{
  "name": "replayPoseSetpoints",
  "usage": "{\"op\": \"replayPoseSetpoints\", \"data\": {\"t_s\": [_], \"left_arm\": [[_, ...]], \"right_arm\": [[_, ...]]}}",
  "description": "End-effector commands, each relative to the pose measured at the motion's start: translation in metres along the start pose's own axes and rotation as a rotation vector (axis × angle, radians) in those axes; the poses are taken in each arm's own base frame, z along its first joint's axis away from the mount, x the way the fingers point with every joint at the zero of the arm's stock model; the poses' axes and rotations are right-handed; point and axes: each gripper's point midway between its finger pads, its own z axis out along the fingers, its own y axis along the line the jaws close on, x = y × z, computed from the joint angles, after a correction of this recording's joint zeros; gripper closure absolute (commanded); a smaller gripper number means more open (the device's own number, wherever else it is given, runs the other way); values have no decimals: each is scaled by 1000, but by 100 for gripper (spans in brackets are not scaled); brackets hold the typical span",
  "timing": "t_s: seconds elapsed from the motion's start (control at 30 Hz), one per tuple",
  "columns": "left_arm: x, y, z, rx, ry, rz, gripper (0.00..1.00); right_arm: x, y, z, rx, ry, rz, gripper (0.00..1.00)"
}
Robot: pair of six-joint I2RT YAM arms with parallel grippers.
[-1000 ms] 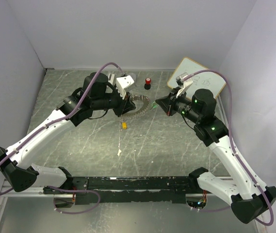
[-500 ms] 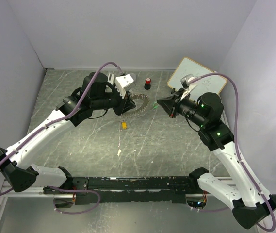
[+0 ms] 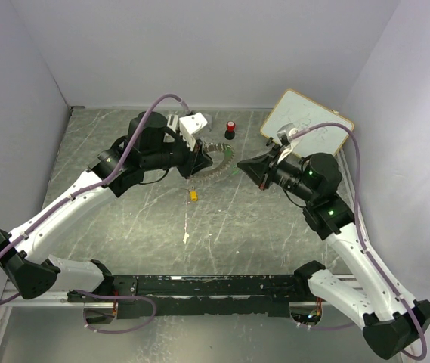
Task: Put the keys on the keyring
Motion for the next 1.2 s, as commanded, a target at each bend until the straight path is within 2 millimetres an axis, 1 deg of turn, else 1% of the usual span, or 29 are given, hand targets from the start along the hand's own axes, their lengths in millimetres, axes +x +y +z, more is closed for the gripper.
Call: {"op": "replayPoseSetpoints", "data": {"t_s": [0.0,0.1,0.2,0.3,0.43,0.77,1.17], "left_arm": [[-23,7,-1,-40,-90,-13,93],[-22,11,3,-59,-107,-42,93],[-22,18,8,-102,-124,-96,93],[-22,23,15,-126,-129,-139,93],[-24,25,21,-142,-139,-175,93],[-24,18,28,-158,-145,-214,93],[-21,12,30,-165,-136,-210,93]], "right_arm": [[-15,4,-1,-19,-113,-6,100],[-20,0,-4,6,-183,-13,100],[-21,-5,-6,35,-215,-19,100],[-22,-8,-1,38,-213,-24,100],[-28,-10,4,39,-216,-33,100],[-30,-20,16,63,-204,-33,100],[-39,-29,27,88,-210,-55,100]]}}
